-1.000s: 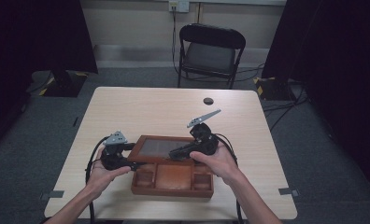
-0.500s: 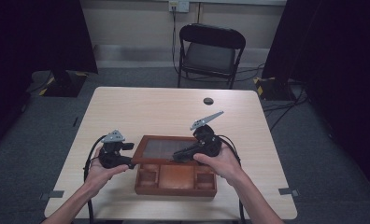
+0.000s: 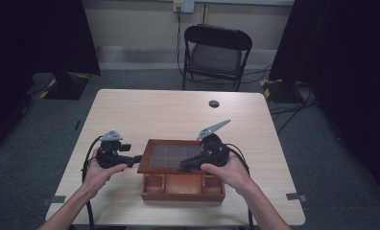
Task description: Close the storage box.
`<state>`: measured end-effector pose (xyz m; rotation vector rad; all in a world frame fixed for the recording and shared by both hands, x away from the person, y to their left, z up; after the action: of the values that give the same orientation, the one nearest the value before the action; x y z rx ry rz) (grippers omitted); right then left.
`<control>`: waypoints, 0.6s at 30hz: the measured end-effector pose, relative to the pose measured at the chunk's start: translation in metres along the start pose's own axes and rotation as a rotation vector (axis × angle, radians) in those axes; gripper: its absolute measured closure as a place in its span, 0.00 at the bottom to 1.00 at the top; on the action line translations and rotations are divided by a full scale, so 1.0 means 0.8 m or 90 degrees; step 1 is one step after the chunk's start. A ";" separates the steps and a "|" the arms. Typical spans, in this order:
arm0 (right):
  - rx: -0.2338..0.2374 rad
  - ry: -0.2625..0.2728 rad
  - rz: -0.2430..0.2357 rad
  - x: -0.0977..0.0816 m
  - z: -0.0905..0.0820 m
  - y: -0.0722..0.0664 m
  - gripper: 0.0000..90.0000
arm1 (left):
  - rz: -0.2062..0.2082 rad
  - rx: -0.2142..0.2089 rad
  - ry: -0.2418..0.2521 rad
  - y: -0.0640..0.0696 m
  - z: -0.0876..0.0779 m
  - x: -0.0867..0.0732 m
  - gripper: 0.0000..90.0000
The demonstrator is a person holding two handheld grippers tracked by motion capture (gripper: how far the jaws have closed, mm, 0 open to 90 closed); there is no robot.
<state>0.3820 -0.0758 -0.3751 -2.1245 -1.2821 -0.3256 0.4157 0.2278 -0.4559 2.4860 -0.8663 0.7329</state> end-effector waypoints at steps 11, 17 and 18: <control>-0.003 -0.014 -0.006 -0.009 0.008 -0.002 0.90 | -0.013 0.009 0.021 -0.006 -0.009 0.002 0.22; -0.009 -0.033 -0.016 -0.015 0.018 -0.003 0.90 | -0.021 0.012 0.029 -0.013 -0.014 0.002 0.23; -0.009 -0.035 -0.017 -0.015 0.019 -0.004 0.90 | -0.022 0.012 0.030 -0.014 -0.015 0.002 0.22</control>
<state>0.3717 -0.0740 -0.3920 -2.1427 -1.3453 -0.2894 0.4198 0.2413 -0.4482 2.4834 -0.8009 0.7868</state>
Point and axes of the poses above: each handheld gripper's, and its own axes: z roughly forward along the jaws, x roughly out of its top, y roughly to its right, the point moved 3 cm from there along z, roughly forward along the jaws, and after that the axes turned 14 degrees about -y, right-handed, at the moved point
